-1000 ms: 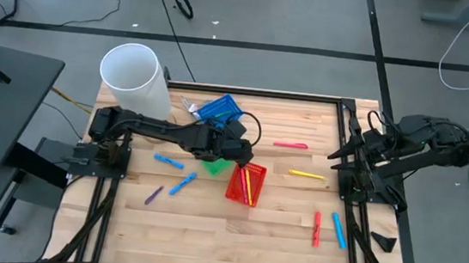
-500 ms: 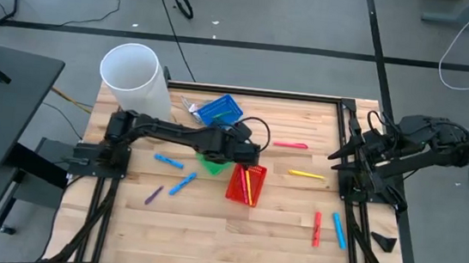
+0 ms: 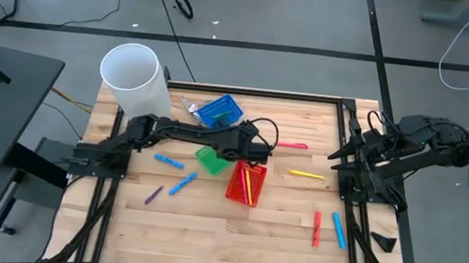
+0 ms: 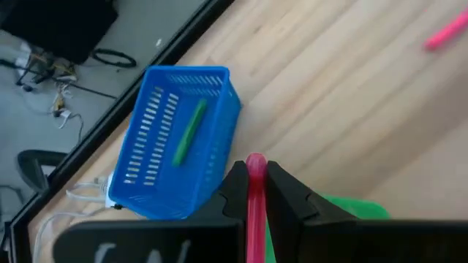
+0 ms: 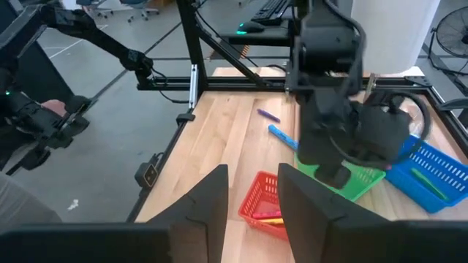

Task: Pick & Place Markers
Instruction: Put the small pink pen into the blue bin

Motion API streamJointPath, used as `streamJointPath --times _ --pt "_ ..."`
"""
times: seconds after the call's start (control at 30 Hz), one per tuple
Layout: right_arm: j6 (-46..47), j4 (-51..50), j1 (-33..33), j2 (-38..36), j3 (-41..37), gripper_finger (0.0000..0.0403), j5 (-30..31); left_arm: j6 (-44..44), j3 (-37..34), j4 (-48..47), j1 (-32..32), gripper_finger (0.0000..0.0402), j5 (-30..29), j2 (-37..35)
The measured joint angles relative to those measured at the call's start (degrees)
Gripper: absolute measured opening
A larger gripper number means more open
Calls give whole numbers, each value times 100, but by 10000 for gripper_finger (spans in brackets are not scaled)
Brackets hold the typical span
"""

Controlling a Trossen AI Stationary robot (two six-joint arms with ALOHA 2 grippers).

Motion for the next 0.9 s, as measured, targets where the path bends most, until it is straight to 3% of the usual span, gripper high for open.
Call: streamJointPath --times 0.53,0.63,0.77,0.9 --pt "26 -25 2 1 -4 121 0 941 -8 529 828 26 -996 62" --pt "26 -26 0 1 -4 121 0 1071 -11 688 890 26 -1128 108" --pt "26 -28 2 2 -4 121 0 1080 0 786 891 26 -1740 196" --pt "25 -31 0 1 -4 121 0 1206 -10 793 891 26 -1839 377"
